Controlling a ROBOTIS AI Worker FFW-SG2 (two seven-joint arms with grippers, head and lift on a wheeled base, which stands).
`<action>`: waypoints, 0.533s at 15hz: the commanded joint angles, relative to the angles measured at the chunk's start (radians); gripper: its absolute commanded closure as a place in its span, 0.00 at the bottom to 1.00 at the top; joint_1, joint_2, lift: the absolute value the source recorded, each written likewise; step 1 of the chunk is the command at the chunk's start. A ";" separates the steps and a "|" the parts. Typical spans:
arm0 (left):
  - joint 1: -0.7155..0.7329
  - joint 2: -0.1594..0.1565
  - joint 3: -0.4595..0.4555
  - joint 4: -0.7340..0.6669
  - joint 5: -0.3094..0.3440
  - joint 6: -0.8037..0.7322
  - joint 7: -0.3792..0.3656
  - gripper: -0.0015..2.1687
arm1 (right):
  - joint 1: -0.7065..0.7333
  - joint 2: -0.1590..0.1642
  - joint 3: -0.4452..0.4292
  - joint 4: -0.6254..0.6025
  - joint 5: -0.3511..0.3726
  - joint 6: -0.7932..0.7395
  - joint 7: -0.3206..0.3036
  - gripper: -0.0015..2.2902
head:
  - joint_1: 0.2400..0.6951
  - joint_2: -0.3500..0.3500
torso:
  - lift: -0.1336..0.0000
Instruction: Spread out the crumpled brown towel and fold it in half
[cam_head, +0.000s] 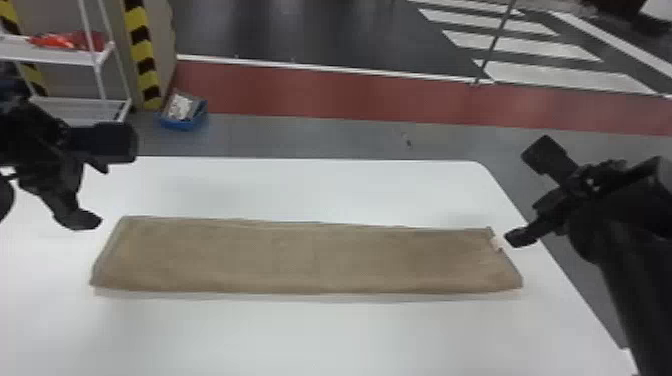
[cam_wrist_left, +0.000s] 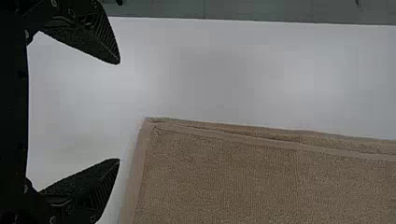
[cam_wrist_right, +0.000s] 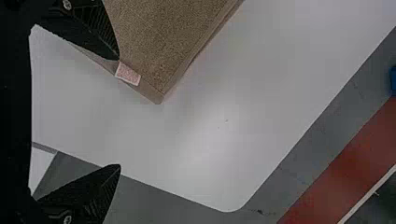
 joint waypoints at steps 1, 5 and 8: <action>0.047 0.013 0.059 -0.060 0.035 0.060 -0.003 0.06 | 0.014 0.000 -0.001 -0.030 -0.016 0.042 0.002 0.03 | 1.00 0.20 | 0.07; 0.096 0.018 0.143 -0.092 0.081 0.122 -0.020 0.05 | 0.042 0.001 -0.032 -0.070 -0.043 0.109 0.004 0.04 | 1.00 0.22 | 0.07; 0.131 0.010 0.206 -0.118 0.139 0.149 -0.020 0.05 | 0.042 0.005 -0.081 -0.090 -0.115 0.256 -0.003 0.05 | 1.00 0.22 | 0.07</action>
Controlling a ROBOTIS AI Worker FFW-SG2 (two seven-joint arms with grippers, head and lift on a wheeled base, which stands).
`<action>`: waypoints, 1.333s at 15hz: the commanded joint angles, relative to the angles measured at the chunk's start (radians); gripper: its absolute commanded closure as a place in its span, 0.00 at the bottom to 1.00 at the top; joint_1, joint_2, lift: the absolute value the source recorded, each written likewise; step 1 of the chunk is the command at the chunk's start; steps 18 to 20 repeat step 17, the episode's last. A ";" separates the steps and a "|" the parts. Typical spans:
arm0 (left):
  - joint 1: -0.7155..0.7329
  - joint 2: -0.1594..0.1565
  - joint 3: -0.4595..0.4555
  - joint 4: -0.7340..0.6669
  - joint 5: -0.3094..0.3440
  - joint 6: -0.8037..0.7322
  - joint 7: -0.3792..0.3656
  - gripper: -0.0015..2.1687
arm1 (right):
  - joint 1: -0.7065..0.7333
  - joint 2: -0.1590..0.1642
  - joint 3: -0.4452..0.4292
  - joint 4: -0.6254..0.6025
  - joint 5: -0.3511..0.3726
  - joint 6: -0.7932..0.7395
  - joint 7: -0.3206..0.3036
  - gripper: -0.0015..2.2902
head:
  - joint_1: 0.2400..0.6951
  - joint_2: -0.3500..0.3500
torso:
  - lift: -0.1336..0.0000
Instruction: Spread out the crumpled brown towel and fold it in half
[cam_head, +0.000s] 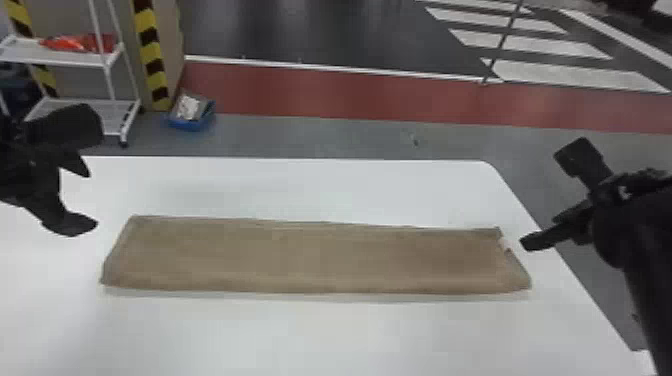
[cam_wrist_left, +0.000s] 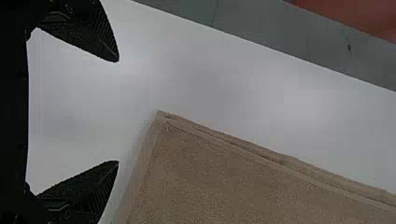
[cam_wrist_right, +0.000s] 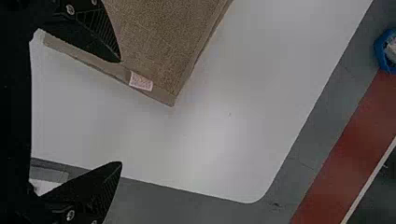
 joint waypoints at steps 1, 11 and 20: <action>0.027 -0.004 0.026 -0.022 0.022 0.010 -0.001 0.06 | 0.002 0.001 -0.020 -0.019 -0.031 0.084 0.000 0.05 | 1.00 0.21 | 0.07; 0.127 0.002 0.078 -0.113 0.013 0.044 -0.011 0.06 | 0.054 0.024 -0.066 -0.082 -0.033 0.139 -0.010 0.06 | 1.00 0.19 | 0.07; 0.136 -0.007 0.087 -0.114 0.006 0.050 -0.011 0.07 | 0.063 0.030 -0.063 -0.093 -0.033 0.146 -0.010 0.06 | 1.00 0.20 | 0.07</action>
